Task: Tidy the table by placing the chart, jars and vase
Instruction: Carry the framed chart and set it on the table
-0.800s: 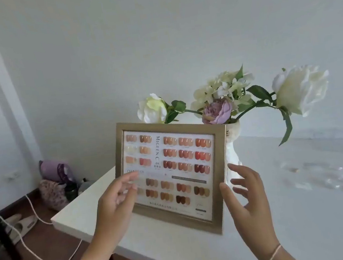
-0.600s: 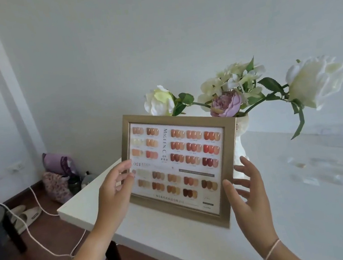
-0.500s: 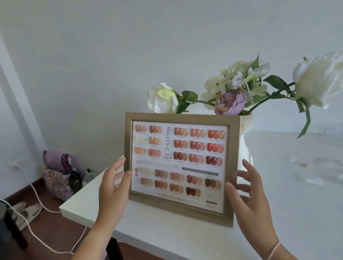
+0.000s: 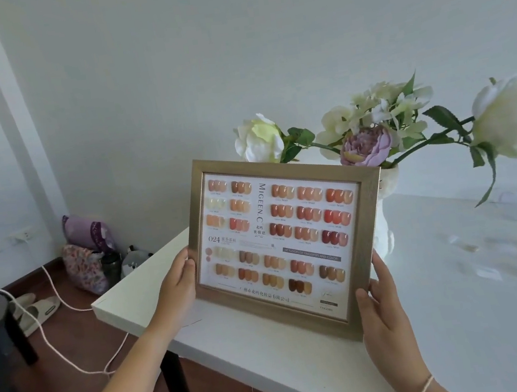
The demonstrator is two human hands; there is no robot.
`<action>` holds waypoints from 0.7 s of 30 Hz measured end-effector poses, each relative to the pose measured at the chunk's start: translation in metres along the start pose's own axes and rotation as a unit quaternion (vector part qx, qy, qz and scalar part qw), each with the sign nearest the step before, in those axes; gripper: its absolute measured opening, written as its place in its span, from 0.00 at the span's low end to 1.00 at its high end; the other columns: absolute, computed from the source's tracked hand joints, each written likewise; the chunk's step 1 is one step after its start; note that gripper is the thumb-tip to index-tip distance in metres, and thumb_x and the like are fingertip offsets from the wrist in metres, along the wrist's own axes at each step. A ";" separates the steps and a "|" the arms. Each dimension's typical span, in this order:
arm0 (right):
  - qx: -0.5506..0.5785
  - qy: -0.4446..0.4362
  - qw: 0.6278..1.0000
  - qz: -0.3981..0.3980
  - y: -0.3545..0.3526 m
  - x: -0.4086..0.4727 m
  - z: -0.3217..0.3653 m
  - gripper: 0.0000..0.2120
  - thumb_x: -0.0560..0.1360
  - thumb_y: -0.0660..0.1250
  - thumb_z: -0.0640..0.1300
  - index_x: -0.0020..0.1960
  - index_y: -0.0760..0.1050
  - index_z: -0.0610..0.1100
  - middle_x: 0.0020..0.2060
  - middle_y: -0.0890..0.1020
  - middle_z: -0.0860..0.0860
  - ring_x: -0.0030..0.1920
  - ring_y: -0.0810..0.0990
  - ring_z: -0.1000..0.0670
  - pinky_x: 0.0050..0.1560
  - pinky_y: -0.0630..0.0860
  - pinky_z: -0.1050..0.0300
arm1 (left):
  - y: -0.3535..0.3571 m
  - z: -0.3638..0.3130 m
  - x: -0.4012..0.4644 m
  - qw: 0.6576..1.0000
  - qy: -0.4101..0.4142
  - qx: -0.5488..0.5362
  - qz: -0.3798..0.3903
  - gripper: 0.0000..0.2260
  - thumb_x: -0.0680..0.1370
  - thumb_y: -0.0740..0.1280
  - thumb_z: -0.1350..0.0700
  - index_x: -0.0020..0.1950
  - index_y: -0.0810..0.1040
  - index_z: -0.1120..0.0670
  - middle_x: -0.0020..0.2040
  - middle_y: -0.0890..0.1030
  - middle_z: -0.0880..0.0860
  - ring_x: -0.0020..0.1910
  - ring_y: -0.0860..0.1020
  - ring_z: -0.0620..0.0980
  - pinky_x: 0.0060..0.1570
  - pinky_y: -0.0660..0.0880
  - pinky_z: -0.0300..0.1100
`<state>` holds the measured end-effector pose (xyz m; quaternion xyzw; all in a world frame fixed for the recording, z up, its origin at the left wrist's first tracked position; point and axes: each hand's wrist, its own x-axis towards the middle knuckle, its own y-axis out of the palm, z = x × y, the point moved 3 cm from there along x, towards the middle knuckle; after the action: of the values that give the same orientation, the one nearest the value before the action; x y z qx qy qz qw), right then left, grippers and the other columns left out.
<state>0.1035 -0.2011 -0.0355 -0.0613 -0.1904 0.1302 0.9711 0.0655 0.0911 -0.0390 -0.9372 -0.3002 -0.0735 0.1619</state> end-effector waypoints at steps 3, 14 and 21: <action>0.017 -0.005 1.000 0.011 0.007 0.003 0.002 0.25 0.79 0.51 0.40 0.64 0.55 0.70 0.56 0.76 0.59 0.56 0.77 0.60 0.54 0.78 0.60 | -0.008 0.001 -0.003 1.000 -0.001 -0.014 -0.011 0.14 0.82 0.50 0.52 0.52 0.71 0.36 0.50 0.78 0.35 0.50 0.74 0.29 0.44 0.68 0.28; 0.040 -0.053 0.992 0.109 0.082 0.031 0.028 0.23 0.79 0.51 0.42 0.69 0.54 0.63 0.59 0.72 0.68 0.56 0.75 0.67 0.51 0.74 0.73 | -0.096 0.022 -0.017 0.990 -0.027 -0.017 -0.138 0.16 0.81 0.50 0.51 0.54 0.69 0.29 0.48 0.75 0.25 0.50 0.71 0.24 0.49 0.65 0.32; 0.044 -0.058 0.985 0.156 0.136 0.072 0.031 0.23 0.79 0.50 0.48 0.72 0.50 0.61 0.62 0.69 0.66 0.63 0.71 0.56 0.62 0.73 0.53 | -0.143 0.033 -0.001 0.982 -0.018 -0.019 -0.186 0.17 0.82 0.49 0.53 0.69 0.66 0.49 0.66 0.74 0.52 0.65 0.71 0.50 0.63 0.66 0.45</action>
<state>0.1248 -0.0488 -0.0046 -0.0400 -0.2284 0.2913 0.9281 -0.0180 0.2115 -0.0329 -0.8691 -0.4705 -0.0917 0.1218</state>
